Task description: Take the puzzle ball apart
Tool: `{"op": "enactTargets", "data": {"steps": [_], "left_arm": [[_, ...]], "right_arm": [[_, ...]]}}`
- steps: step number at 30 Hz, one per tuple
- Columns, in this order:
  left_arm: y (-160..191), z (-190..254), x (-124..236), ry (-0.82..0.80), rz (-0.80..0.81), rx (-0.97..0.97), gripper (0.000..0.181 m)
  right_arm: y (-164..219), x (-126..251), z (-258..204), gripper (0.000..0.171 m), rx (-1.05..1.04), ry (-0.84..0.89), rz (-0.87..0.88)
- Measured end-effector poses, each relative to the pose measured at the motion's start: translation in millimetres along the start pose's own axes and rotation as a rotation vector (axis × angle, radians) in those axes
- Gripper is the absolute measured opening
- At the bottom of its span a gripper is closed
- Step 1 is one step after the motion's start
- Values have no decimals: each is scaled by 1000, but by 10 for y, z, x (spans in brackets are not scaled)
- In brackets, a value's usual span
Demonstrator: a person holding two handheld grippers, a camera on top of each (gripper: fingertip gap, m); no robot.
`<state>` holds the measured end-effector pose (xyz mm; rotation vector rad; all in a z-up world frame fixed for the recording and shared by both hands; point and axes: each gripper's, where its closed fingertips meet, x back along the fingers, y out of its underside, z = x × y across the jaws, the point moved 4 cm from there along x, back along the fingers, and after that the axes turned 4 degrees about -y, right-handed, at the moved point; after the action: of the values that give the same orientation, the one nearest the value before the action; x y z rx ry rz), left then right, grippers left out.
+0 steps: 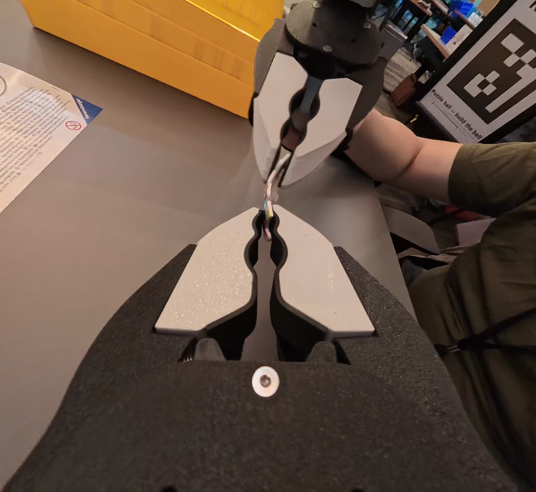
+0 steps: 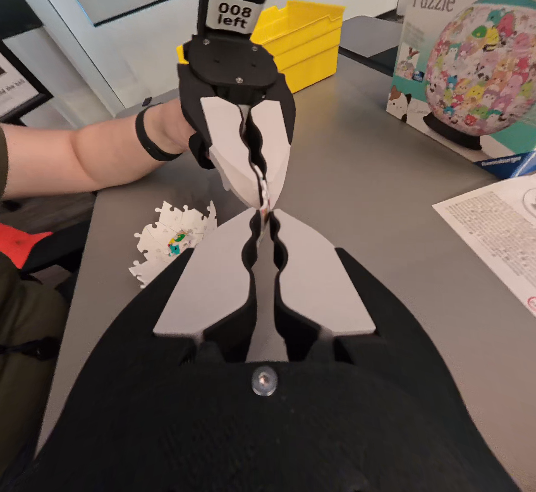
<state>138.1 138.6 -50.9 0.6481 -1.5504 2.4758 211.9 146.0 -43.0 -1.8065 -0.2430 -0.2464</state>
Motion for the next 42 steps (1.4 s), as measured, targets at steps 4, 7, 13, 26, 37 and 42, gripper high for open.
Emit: {"op": "enactTargets", "data": {"steps": [4,7,13,26,37,42], "left_arm": [[11,-8,-16,-54,-27,-4,2],[-4,4,-20,-32,-16,74,2],[-65,139,46,210,33,253,2],[-206,327,202,105,-13,59,2],[-318,382,244,44,4,10,2],[-409,396,318,0,78,14,3]], "right_arm": [[27,-13,54,3,-17,8,10],[2,-1,37,3,108,51,8],[-170,147,-104,3,358,93,87],[260,2339,1411,3,-547,751,-65],[-352,2096,888,23,-255,794,263],[-809,368,-168,25,3,133,213]]}}
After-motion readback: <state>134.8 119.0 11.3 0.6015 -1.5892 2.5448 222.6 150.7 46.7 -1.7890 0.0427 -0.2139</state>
